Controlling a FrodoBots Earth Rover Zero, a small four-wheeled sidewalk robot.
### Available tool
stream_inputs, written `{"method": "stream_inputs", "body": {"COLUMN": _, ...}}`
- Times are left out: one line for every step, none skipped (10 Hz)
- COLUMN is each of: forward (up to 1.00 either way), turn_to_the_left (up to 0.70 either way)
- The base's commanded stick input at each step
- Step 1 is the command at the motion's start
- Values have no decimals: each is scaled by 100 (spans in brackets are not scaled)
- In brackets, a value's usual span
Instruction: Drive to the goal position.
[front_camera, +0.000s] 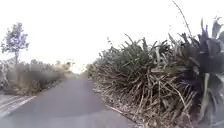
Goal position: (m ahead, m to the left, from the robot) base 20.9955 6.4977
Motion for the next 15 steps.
{"method": "stream_inputs", "body": {"forward": 70, "turn_to_the_left": 0}}
{"method": "stream_inputs", "body": {"forward": 44, "turn_to_the_left": 0}}
{"method": "stream_inputs", "body": {"forward": 0, "turn_to_the_left": 0}}
{"method": "stream_inputs", "body": {"forward": 0, "turn_to_the_left": 0}}
{"method": "stream_inputs", "body": {"forward": 0, "turn_to_the_left": 0}}
{"method": "stream_inputs", "body": {"forward": 0, "turn_to_the_left": 0}}
{"method": "stream_inputs", "body": {"forward": 0, "turn_to_the_left": 0}}
{"method": "stream_inputs", "body": {"forward": 70, "turn_to_the_left": 35}}
{"method": "stream_inputs", "body": {"forward": 70, "turn_to_the_left": 35}}
{"method": "stream_inputs", "body": {"forward": 70, "turn_to_the_left": 35}}
{"method": "stream_inputs", "body": {"forward": 0, "turn_to_the_left": 70}}
{"method": "stream_inputs", "body": {"forward": 0, "turn_to_the_left": 70}}
{"method": "stream_inputs", "body": {"forward": 0, "turn_to_the_left": 70}}
{"method": "stream_inputs", "body": {"forward": 0, "turn_to_the_left": 70}}
{"method": "stream_inputs", "body": {"forward": 0, "turn_to_the_left": 70}}
